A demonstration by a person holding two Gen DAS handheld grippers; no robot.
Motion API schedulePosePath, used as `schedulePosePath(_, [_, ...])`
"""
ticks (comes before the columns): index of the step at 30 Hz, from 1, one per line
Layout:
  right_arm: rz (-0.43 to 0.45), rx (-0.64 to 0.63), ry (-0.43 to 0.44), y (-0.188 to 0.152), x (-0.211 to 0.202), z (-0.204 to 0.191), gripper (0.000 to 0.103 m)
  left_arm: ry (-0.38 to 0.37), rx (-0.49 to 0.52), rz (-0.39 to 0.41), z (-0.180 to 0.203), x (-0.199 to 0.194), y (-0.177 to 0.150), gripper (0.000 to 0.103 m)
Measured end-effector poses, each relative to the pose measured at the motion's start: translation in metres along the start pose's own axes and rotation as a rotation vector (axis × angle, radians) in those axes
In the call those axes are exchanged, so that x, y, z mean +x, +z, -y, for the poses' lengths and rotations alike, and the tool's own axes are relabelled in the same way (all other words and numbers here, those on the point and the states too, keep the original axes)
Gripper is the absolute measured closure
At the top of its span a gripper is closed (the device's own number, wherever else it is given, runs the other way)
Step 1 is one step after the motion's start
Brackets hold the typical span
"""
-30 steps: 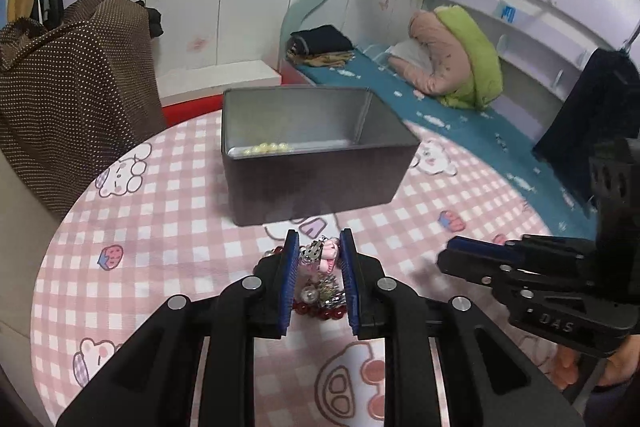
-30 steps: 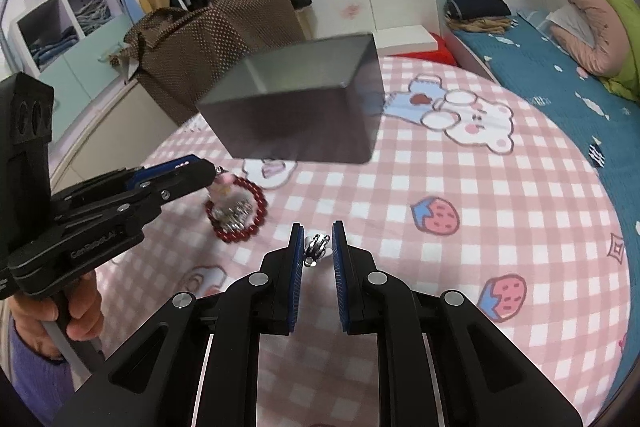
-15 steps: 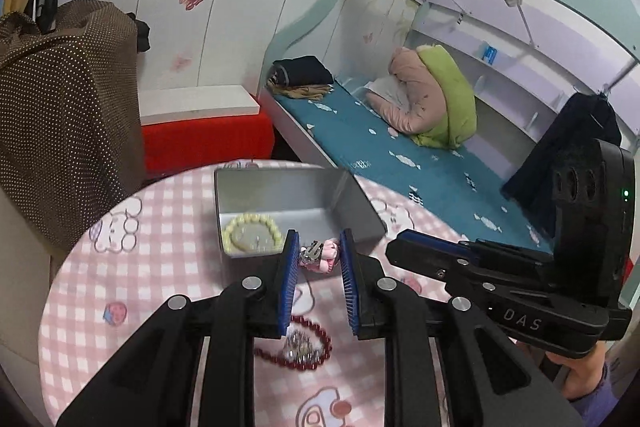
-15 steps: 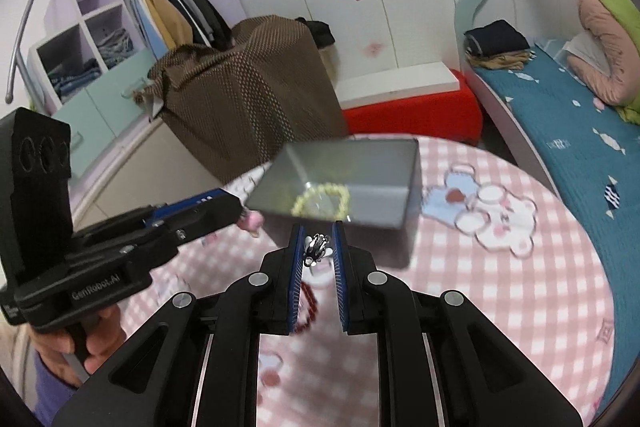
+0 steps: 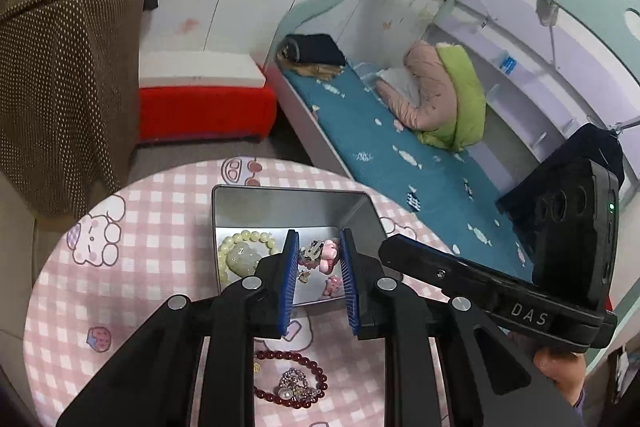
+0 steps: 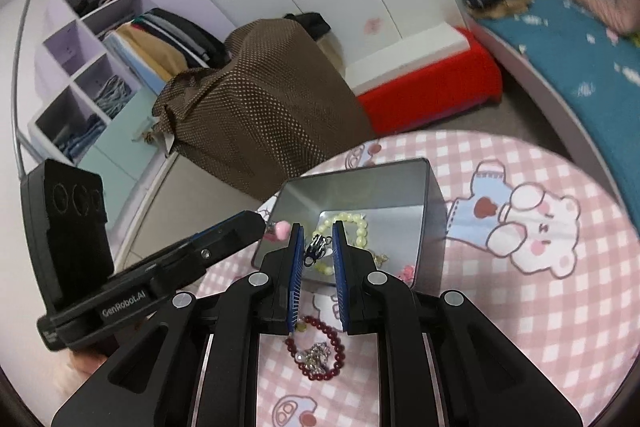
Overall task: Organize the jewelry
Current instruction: 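Carry the pink charm and silver charm into the tin while both tools open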
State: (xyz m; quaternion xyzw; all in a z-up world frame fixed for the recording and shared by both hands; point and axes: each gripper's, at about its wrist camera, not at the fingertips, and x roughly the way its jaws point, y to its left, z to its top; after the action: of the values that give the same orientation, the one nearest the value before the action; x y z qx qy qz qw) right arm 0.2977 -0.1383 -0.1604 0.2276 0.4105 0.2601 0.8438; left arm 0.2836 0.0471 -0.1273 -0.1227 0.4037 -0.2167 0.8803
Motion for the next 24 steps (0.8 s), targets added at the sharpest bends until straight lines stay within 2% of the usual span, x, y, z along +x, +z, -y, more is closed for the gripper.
schedulePosePath(10, [-0.036,0.007,-0.042,0.000,0.021,0.008,0.088,0.038,-0.049,-0.081,-0.015,0.028,-0.008,0.084])
schedulePosePath(24, [-0.043,0.021,-0.075,-0.012,0.026,0.017,0.087,0.050,-0.043,-0.084,-0.008,0.028,-0.016,0.083])
